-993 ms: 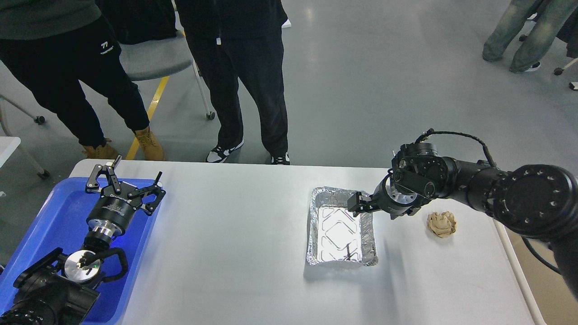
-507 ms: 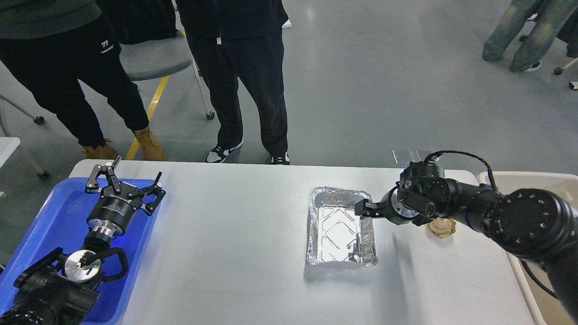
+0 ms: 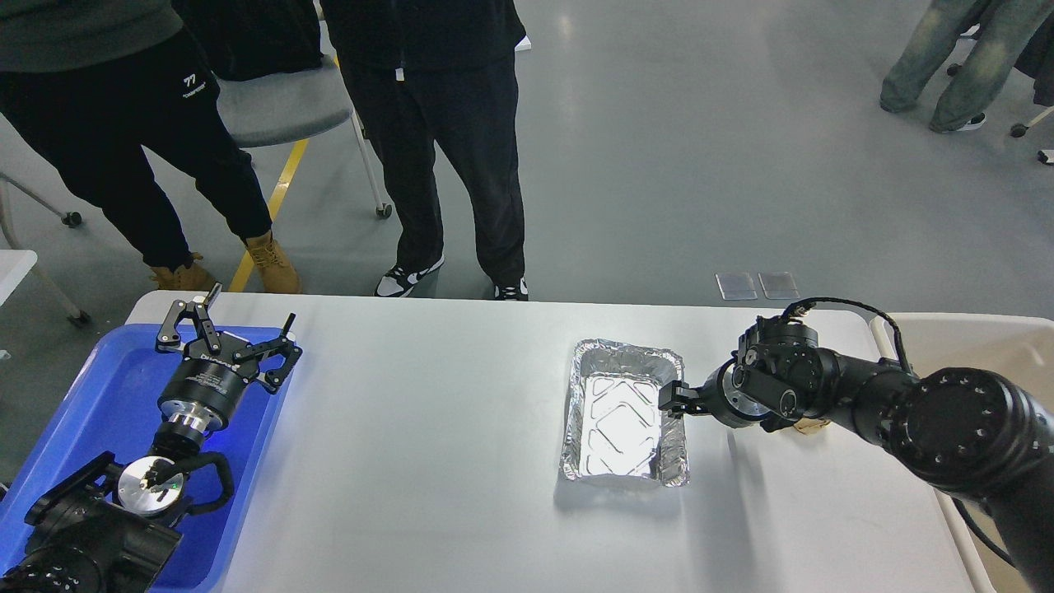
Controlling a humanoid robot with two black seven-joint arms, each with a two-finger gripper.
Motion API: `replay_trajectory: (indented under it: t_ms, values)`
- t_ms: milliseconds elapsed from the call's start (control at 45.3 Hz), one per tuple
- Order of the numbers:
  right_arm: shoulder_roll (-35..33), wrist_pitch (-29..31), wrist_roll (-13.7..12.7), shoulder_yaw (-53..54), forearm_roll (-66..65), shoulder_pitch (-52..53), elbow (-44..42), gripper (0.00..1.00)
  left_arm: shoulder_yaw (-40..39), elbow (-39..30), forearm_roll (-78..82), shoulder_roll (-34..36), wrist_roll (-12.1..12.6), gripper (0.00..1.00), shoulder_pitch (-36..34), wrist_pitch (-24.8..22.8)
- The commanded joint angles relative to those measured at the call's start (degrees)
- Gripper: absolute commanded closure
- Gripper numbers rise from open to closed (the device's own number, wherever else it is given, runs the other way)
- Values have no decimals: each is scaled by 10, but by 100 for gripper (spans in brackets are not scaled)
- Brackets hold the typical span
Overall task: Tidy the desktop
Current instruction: 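Lower the right gripper and pinch the foil tray's rim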
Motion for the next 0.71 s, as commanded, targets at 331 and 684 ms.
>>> replay_trajectory:
  t_ms: [331,684]
  values:
    - [0,3,5,8,1,-3,4,44,0,0,0,0,0,0,0,0]
    - [0,9,6,7,-1,1,7,100,0,0,0,0,0,0,0,0]
